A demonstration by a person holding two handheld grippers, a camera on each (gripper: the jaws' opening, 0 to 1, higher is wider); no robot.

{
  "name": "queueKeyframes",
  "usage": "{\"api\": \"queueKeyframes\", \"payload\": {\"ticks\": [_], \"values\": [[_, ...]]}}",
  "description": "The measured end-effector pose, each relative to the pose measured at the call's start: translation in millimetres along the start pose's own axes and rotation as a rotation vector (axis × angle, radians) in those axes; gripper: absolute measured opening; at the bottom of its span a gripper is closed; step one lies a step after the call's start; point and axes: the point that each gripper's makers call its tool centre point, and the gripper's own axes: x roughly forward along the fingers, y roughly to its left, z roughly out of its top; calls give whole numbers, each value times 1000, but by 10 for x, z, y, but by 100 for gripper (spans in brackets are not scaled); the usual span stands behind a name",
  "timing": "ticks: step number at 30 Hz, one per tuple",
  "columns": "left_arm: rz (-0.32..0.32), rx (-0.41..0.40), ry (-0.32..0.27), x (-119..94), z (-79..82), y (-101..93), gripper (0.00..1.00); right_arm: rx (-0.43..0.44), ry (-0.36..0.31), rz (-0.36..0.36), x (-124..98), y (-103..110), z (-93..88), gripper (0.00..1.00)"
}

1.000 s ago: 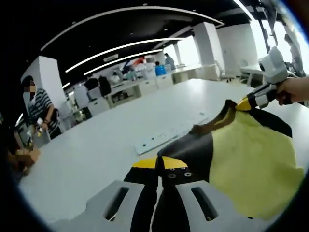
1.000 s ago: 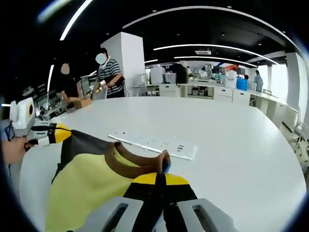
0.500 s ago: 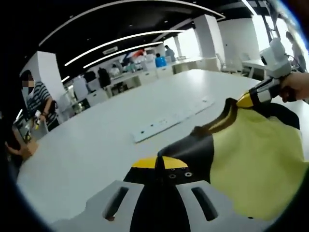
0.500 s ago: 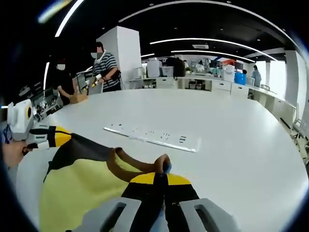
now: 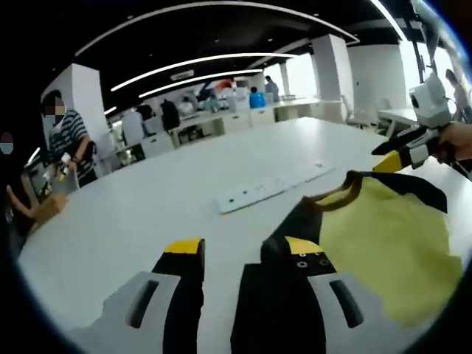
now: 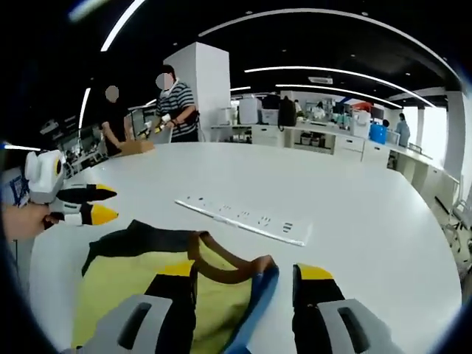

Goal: Fold the garment on the visible template until the final outline fits inside the template.

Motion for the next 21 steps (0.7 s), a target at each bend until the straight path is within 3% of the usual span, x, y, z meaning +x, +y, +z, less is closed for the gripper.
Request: {"api": "queueKeyframes", "payload": {"ticks": [9, 15, 21], "values": [[-31, -17, 11, -351, -98, -15, 56, 10, 21, 17, -365, 180, -51, 62], [-44, -27, 19, -562, -214, -38, 59, 37, -6, 6, -603, 278, -123, 61], [-39, -22, 58, -672, -439, -42, 58, 30, -4, -6, -801, 385, -241, 58]]}}
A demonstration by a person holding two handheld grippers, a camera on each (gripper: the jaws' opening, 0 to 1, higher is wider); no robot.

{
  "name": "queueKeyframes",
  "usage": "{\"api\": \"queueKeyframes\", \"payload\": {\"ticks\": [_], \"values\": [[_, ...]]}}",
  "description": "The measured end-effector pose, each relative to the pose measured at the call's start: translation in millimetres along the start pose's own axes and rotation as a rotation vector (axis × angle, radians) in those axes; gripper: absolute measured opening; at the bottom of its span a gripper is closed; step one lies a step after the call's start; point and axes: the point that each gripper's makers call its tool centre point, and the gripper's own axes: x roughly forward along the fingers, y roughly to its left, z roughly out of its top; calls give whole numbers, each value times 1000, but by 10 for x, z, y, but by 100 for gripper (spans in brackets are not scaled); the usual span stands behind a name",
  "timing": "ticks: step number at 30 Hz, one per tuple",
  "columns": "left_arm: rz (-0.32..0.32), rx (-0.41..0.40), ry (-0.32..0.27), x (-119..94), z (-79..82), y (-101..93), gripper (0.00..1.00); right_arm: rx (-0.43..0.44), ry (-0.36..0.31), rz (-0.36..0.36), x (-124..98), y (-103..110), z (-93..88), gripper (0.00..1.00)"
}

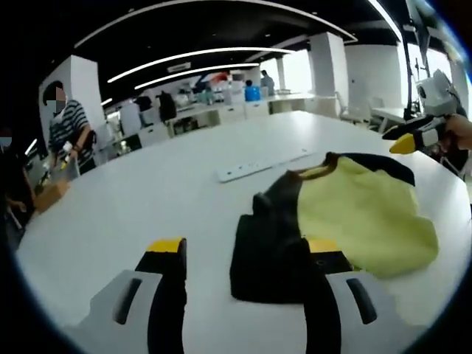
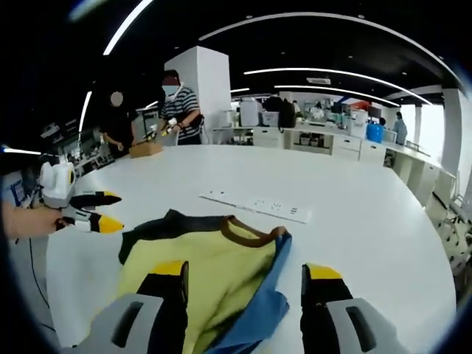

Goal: Fold the garment on the visible template until the final outline fits inside the template.

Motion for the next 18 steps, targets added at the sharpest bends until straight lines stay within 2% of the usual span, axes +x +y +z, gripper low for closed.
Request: {"api": "queueKeyframes", "payload": {"ticks": [6, 9, 14, 18], "values": [[27, 11, 69, -45, -269, 31, 50, -13, 15, -14, -143, 30, -162, 51], [38, 24, 80, -60, -324, 44, 47, 5, 29, -6, -208, 40, -262, 51], [32, -29, 94, -42, -412, 42, 43, 3, 49, -26, -279, 0, -424, 44], [24, -79, 105, -12, -481, 8, 37, 37, 58, -27, -305, 4, -567, 37]]}}
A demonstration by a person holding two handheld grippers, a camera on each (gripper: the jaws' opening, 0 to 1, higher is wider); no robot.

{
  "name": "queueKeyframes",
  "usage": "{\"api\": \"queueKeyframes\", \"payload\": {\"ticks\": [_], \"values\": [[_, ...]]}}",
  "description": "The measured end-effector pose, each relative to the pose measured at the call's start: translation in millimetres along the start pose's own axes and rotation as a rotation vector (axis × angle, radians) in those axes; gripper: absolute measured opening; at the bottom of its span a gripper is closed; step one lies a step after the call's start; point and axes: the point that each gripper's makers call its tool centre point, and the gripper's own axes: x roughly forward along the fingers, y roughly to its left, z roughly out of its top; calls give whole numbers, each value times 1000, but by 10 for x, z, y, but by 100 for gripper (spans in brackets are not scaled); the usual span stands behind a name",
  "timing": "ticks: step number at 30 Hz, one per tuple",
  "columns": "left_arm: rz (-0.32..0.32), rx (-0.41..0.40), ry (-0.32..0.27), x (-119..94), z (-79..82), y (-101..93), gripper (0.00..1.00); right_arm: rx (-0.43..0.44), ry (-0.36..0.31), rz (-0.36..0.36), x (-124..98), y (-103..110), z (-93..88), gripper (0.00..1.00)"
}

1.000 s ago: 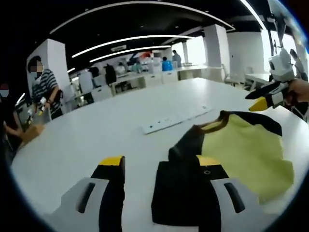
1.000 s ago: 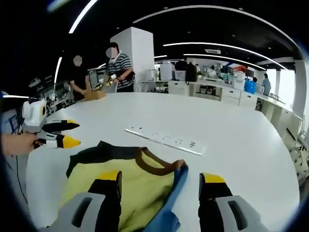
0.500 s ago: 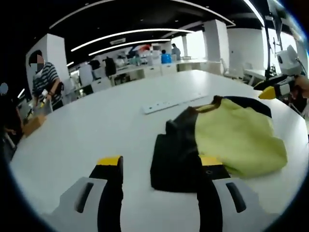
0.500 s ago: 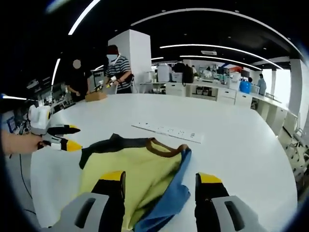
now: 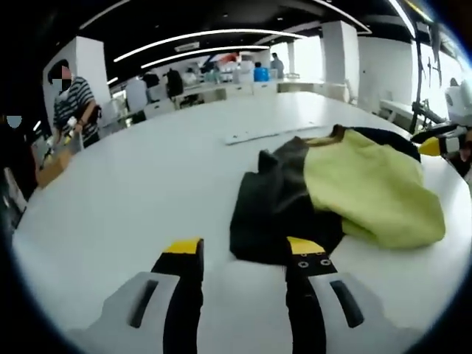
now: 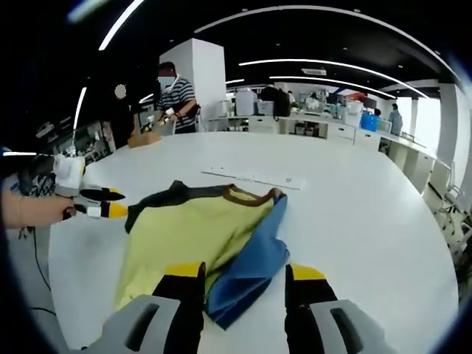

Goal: Fold the garment on the visible template until the final outline fits inside the template.

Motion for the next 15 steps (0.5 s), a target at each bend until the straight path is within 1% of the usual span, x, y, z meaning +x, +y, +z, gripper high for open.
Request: {"api": "queueKeyframes", "payload": {"ticks": [2, 4, 6, 8, 12, 15], "values": [[-8, -36, 6, 19, -31, -25, 33, 11, 19, 0, -1, 17, -82, 32], [-12, -39, 3, 32, -44, -45, 32, 6, 24, -5, -2, 29, -129, 29], [-16, -52, 10, 34, -64, -73, 30, 4, 32, -6, -1, 47, -178, 28], [-12, -54, 2, 14, -60, -112, 29, 9, 43, 1, 11, 71, -233, 28], [-27, -70, 0, -16, -72, -219, 28, 8, 63, 2, 30, 89, -325, 25], [-20, -98, -11, -44, -73, -251, 28, 11, 64, -6, 38, 75, -364, 25]]}}
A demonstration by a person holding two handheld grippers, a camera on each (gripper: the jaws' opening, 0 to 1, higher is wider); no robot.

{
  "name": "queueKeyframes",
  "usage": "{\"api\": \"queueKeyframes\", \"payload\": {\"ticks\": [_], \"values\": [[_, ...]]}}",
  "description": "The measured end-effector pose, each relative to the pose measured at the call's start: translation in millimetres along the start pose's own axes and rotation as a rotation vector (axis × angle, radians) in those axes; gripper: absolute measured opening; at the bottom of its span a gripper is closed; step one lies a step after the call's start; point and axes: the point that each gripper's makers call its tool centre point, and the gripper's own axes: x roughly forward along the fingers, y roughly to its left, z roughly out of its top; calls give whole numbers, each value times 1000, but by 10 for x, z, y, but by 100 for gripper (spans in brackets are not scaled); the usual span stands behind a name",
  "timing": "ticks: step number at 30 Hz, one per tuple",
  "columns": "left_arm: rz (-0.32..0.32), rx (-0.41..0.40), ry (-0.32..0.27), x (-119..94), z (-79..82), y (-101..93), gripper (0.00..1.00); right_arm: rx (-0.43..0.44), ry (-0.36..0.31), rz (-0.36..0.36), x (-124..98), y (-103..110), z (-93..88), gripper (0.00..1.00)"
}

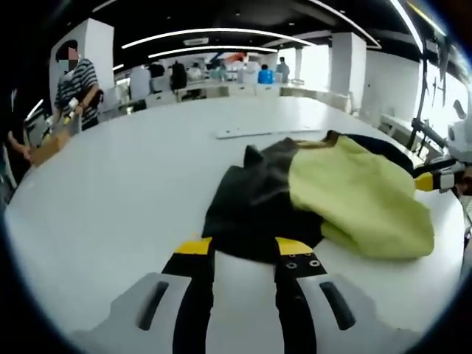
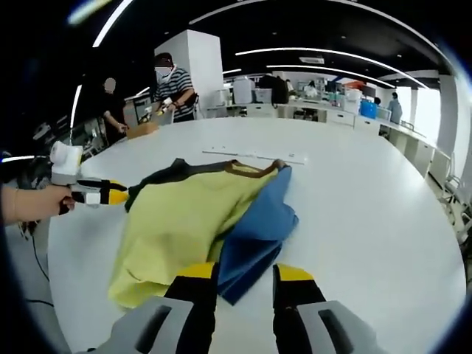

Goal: Fold the garment on the visible template until the final outline fits inside the template.

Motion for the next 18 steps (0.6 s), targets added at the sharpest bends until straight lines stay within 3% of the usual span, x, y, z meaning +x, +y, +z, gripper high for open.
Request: {"api": "queueKeyframes", "payload": {"ticks": [13, 18], "values": [[-17, -106, 7, -40, -113, -269, 25, -23, 37, 2, 51, 59, -208, 17], [-16, -121, 17, 3, -151, -343, 22, -43, 38, 15, 83, 136, -240, 8]]}}
